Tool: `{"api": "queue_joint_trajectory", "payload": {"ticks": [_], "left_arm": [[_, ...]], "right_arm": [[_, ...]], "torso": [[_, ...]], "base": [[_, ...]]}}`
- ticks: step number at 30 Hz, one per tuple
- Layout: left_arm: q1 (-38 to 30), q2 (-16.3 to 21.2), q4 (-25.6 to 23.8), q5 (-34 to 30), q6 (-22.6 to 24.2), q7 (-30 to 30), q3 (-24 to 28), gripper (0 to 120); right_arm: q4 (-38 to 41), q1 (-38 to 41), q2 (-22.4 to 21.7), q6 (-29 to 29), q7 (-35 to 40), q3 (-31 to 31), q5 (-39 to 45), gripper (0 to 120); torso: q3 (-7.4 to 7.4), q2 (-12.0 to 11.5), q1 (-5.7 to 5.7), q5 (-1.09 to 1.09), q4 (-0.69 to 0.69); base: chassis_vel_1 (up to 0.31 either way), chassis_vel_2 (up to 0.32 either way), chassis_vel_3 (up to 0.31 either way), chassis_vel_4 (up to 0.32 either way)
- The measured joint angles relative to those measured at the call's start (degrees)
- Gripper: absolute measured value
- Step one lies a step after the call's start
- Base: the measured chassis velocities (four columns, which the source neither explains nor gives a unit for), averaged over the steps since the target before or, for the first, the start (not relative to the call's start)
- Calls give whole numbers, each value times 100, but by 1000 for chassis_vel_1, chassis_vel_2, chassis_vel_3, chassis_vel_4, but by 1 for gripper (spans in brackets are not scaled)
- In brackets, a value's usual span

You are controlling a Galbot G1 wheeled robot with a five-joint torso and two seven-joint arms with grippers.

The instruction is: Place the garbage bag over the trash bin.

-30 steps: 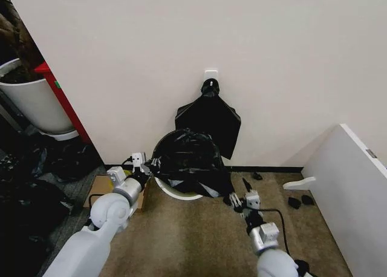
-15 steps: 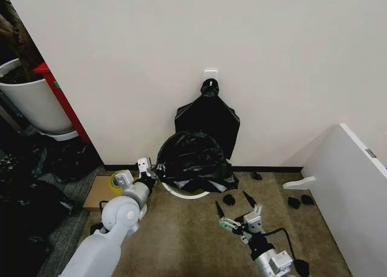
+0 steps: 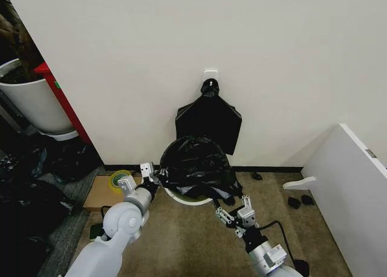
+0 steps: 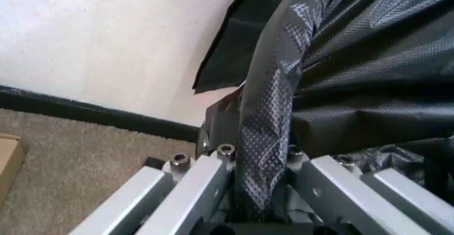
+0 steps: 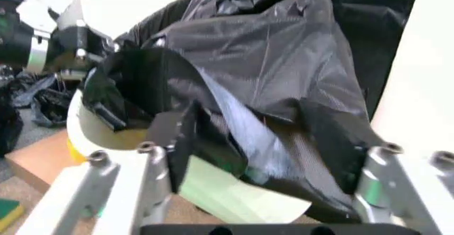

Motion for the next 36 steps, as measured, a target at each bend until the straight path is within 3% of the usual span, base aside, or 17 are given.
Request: {"api": "queue_joint_trajectory", "payload": {"ticks": [3, 7, 9, 11, 15, 17, 27, 36], "left_arm": [[-1, -9, -13, 1, 2, -3, 0, 0], [24, -41, -54, 17, 8, -19, -6, 0], [32, -46, -58, 19, 8, -23, -9, 0], [49, -58, -75, 24, 8, -37, -25, 0], [57, -62, -84, 17, 17, -60, -39, 0], [57, -62, -84, 12, 19, -70, -42, 0], [85, -145, -241, -321, 182, -419, -99, 0], [121, -179, -568, -974, 448, -771, -263, 0]], "right_arm": [[-25, 0, -7, -8, 12, 6, -70, 45], [-90, 29, -9, 27, 21, 34, -163, 25], [-105, 37, -5, 62, 15, 36, -171, 22], [-185, 57, 13, 321, -89, 52, -238, 11], [-292, 46, 21, 832, -527, 92, -381, 0], [-308, 44, 21, 918, -610, 98, -393, 0], [-1127, 198, 207, 2559, -2238, 281, -948, 0], [-1948, 474, 341, 2878, -2317, 448, -1525, 0]], "torso": [[0, 0, 0, 0, 0], [0, 0, 0, 0, 0], [0, 0, 0, 0, 0], [0, 0, 0, 0, 0], [0, 0, 0, 0, 0], [0, 0, 0, 0, 0], [0, 0, 0, 1, 0], [0, 0, 0, 1, 0]], "base": [[0, 0, 0, 0], [0, 0, 0, 0], [0, 0, 0, 0], [0, 0, 0, 0], [0, 0, 0, 0], [0, 0, 0, 0], [0, 0, 0, 0], [0, 0, 0, 0]]}}
